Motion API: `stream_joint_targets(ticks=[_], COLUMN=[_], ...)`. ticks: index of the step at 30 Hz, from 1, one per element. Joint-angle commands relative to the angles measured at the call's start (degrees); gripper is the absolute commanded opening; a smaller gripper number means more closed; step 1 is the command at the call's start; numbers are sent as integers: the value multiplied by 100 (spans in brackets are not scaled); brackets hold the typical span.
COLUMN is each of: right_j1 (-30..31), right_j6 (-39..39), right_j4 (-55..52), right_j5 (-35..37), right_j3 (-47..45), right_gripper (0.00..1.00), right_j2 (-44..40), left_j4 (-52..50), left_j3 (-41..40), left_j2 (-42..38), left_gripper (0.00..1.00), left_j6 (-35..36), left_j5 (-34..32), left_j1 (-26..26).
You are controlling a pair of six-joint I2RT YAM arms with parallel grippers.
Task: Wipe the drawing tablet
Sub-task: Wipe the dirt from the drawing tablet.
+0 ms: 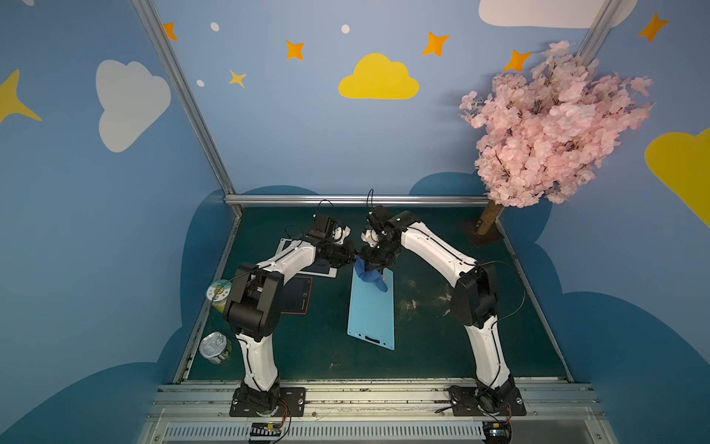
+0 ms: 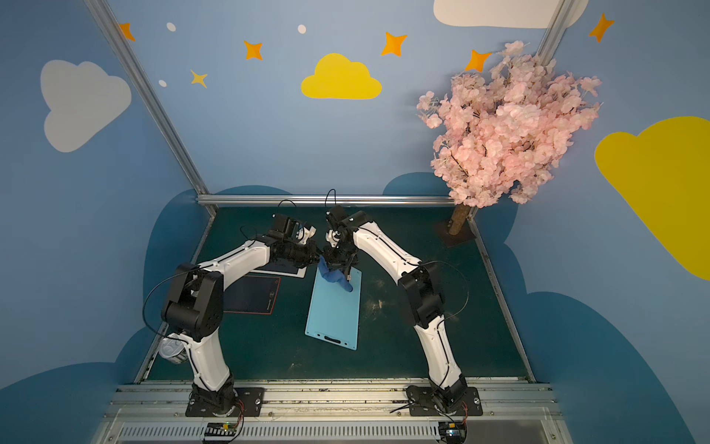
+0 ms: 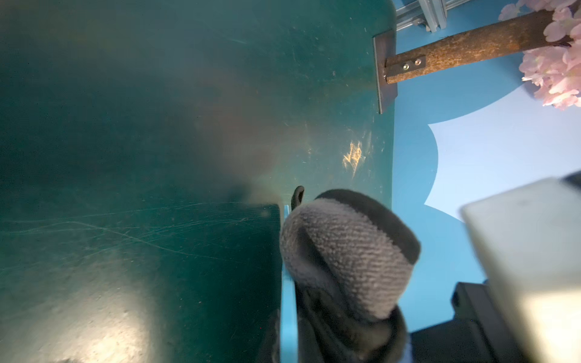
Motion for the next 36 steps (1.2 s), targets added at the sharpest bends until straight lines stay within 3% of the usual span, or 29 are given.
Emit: stream_joint_targets(ticks=[1,4,7,13,19,31,36], right_j1=[-492,-964,-1146,-474,173,127,785], right_j6=[226,495,515,308,610,180,-321], right_j4=[236,278,426,386,999,646,197], right_j5=[145,825,727,168,-1468,-890,-1229], right_j3=[-396,-860,-1119,-972,-1473,-2936,-2411], right_gripper=[0,0,0,0,0,0,0], right_j2=[159,276,224,-150,-957,-1378,-1406], left_j4=[21,14,8,-38,-32,-73,-84], left_j3=[183,188,193,218,209,216,227], left_j2=[0,-14,-18,-33,-42,-95,-96], left_gripper=[3,3,3,3,3,3,3], left_j6=[129,131,140,181,192,232,229], left_j5=[312,300,299,245,220,127,119], left_j1=[-90,-90,-90,-90,-95,-84,-79])
